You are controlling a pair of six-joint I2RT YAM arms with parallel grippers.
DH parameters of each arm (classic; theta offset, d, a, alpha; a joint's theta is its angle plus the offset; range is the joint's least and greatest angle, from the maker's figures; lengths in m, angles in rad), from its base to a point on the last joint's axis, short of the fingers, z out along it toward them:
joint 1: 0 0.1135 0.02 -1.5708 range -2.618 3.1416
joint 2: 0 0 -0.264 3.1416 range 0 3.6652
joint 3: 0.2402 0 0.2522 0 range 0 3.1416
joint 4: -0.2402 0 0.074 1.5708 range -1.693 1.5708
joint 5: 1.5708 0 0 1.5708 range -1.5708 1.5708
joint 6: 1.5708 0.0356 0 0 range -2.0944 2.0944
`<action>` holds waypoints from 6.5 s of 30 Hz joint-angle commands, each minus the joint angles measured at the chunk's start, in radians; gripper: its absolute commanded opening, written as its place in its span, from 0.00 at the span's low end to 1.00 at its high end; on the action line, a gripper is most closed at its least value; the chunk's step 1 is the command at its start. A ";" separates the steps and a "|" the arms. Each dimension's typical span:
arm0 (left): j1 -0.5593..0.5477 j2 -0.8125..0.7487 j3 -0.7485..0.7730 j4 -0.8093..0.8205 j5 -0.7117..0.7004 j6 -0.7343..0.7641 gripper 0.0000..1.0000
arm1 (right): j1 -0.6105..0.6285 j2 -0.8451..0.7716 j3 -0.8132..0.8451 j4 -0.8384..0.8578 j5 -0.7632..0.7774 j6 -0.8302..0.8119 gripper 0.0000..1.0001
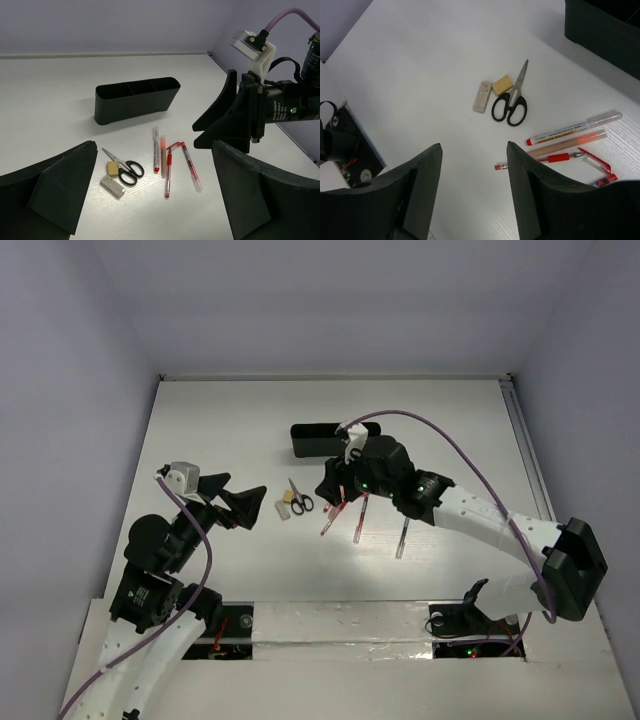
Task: Sort the stationery into containers
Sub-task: Pick up the stationery from the center of the board, then place the stationery in the storage box.
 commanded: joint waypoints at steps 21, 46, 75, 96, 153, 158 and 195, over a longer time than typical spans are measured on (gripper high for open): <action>0.038 -0.047 0.025 -0.010 -0.166 -0.027 0.99 | 0.135 0.616 0.515 -0.136 0.160 -0.067 0.48; 0.038 -0.054 0.019 -0.001 -0.149 -0.027 0.99 | 0.165 0.803 0.644 -0.253 0.165 -0.039 0.43; 0.038 -0.061 0.016 0.007 -0.128 -0.026 0.99 | 0.184 0.776 0.648 -0.256 0.284 -0.027 0.43; 0.038 -0.061 0.013 0.012 -0.114 -0.021 0.99 | 0.193 0.705 0.613 -0.244 0.271 -0.011 0.38; 0.038 -0.073 0.009 0.022 -0.096 -0.018 0.99 | -0.116 0.449 0.500 -0.094 0.277 -0.073 0.23; 0.038 -0.071 0.008 0.024 -0.091 -0.017 0.99 | -0.198 0.466 0.561 -0.144 0.266 -0.134 0.25; 0.038 -0.065 0.009 0.024 -0.092 -0.013 0.99 | -0.276 0.700 0.803 -0.331 0.177 -0.228 0.39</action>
